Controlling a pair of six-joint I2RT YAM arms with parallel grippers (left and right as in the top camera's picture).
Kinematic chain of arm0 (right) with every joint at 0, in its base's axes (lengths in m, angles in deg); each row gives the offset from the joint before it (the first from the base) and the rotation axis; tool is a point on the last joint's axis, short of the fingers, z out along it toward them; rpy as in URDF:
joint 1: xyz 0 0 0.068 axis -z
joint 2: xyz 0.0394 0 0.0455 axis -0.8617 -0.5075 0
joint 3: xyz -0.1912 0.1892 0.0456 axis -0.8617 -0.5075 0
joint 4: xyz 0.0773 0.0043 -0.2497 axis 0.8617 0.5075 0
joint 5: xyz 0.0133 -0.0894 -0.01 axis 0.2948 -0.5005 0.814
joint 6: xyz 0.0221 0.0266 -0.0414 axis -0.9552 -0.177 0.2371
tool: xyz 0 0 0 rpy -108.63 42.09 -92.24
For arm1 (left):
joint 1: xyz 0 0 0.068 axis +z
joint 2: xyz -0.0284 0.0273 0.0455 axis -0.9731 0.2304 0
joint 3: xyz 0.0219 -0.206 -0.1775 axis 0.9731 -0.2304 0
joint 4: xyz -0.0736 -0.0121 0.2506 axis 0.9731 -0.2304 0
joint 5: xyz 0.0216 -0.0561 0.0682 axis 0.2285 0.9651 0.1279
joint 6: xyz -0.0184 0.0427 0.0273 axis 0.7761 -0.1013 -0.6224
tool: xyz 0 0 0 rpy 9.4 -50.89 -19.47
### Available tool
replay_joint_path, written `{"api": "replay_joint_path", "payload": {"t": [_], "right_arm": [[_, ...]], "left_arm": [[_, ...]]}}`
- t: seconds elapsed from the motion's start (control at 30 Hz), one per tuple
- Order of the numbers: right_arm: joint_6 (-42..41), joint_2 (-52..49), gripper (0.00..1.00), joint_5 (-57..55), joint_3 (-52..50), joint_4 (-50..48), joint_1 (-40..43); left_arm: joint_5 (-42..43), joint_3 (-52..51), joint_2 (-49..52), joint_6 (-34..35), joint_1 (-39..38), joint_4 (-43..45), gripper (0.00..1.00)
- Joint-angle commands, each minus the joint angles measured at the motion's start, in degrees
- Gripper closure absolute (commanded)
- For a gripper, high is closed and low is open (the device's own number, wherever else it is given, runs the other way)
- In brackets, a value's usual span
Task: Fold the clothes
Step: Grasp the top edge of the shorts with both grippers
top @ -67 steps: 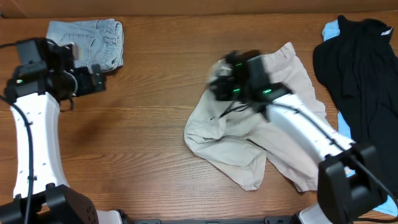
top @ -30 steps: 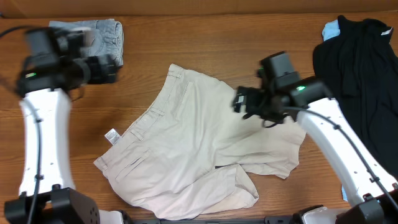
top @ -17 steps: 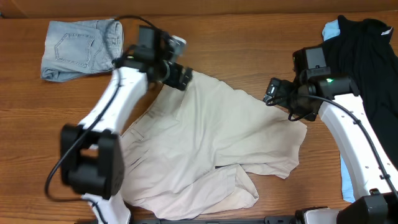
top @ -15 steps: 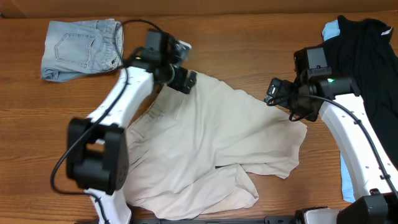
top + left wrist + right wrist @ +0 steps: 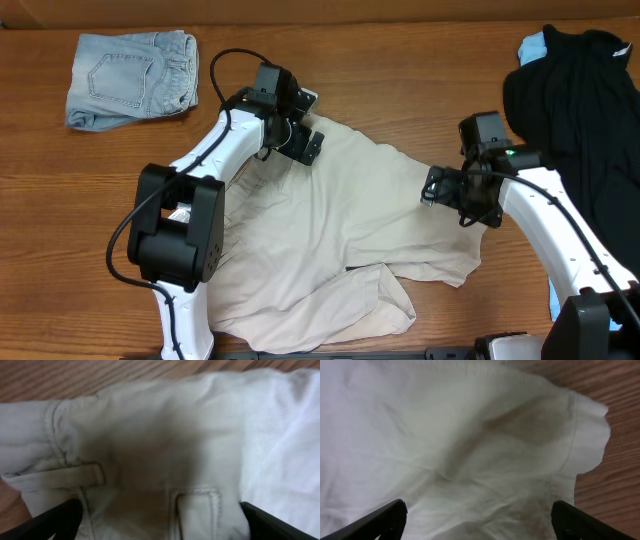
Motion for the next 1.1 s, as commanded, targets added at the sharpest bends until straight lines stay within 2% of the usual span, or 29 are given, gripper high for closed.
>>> {"api": "replay_joint_path", "payload": {"t": [0.0, 0.2, 0.5, 0.7, 0.8, 1.07], "right_arm": [[0.3, 0.5, 0.04, 0.3, -3.6, -1.9, 0.0], [-1.4, 0.5, 0.08, 0.2, -10.7, -10.5, 0.0], [-3.3, -0.8, 0.19, 0.0, -19.2, -27.3, 0.1], [-5.7, -6.5, 0.21, 0.1, -19.6, -36.7, 0.1], [-5.7, -11.3, 0.24, 0.0, -19.5, -44.5, 0.1], [-5.7, -19.5, 0.24, 0.0, -18.1, -63.9, 0.2]], "left_arm": [[-3.0, 0.8, 2.6, -1.0, -0.3, 0.2, 0.00], [-10.1, 0.8, 3.5, 6.2, 0.3, 0.1, 0.00], [-10.7, 0.8, 3.5, 13.4, 4.3, -0.7, 0.00], [-9.8, 0.8, 3.5, 16.2, 7.8, -1.6, 0.00], [-9.6, 0.8, 3.5, 17.3, 8.9, -1.1, 0.00], [-9.6, 0.9, 3.5, 19.7, 9.2, 4.6, 0.00]]}}
